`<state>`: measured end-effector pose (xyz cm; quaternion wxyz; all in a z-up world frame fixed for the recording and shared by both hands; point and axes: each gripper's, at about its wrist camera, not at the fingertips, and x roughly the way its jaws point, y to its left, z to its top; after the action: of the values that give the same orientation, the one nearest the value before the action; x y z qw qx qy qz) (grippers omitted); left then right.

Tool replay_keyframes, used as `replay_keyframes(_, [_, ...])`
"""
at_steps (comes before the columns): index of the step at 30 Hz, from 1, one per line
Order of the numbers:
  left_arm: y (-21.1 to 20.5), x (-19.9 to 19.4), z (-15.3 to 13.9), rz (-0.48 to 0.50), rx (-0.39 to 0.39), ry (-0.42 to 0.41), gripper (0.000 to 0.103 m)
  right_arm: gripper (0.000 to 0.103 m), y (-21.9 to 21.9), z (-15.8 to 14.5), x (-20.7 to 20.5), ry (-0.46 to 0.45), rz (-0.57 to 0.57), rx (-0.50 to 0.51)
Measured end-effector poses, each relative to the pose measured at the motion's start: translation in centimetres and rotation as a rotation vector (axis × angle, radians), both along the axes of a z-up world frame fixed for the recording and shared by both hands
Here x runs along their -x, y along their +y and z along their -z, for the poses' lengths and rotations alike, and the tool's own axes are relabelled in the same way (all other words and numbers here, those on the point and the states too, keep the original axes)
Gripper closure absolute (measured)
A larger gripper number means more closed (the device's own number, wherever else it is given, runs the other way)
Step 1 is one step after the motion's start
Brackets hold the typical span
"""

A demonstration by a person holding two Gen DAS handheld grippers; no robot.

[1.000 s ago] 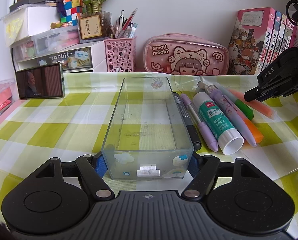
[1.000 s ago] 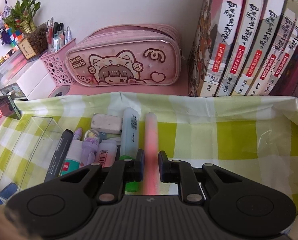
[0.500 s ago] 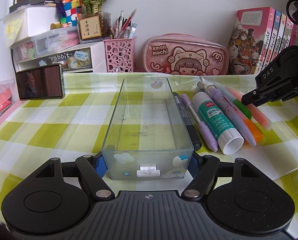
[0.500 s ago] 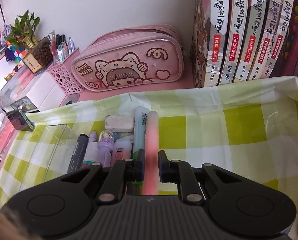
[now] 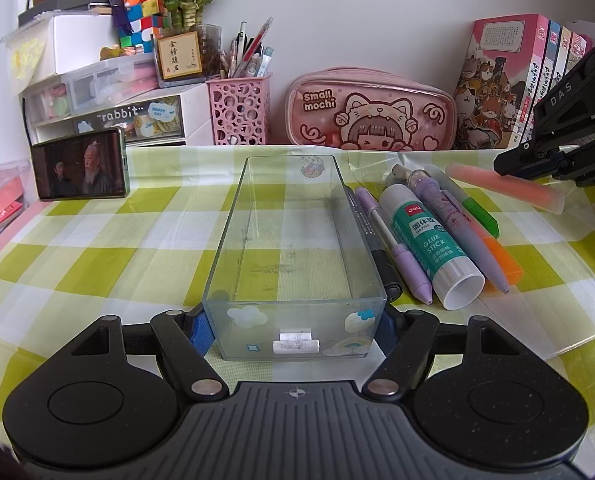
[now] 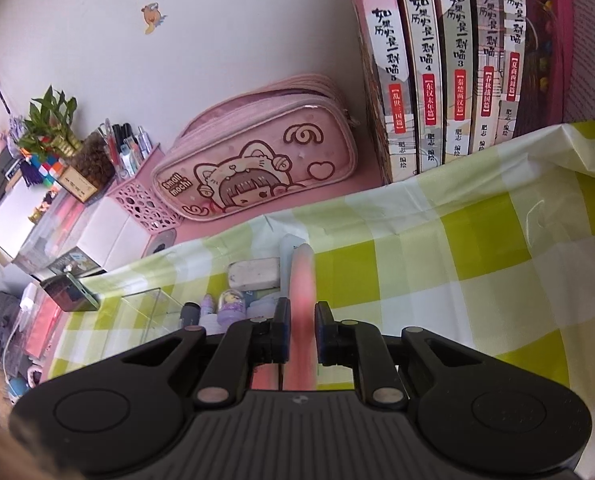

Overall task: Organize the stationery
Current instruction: 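Grasp the pink highlighter with the right gripper and lift it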

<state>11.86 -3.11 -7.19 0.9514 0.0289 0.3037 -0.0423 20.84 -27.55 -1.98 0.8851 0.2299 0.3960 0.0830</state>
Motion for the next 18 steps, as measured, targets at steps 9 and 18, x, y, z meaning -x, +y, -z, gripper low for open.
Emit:
replay_keyframes(9, [0.0,0.0,0.0,0.000,-0.001,0.000,0.030,0.094,1.6,0.4,-0.5,0.042,0.033,0.098])
replay_keyframes(18, [0.0,0.0,0.0,0.001,-0.002,-0.001,0.030,0.084,1.5,2.5,-1.0,0.097,-0.025,0.199])
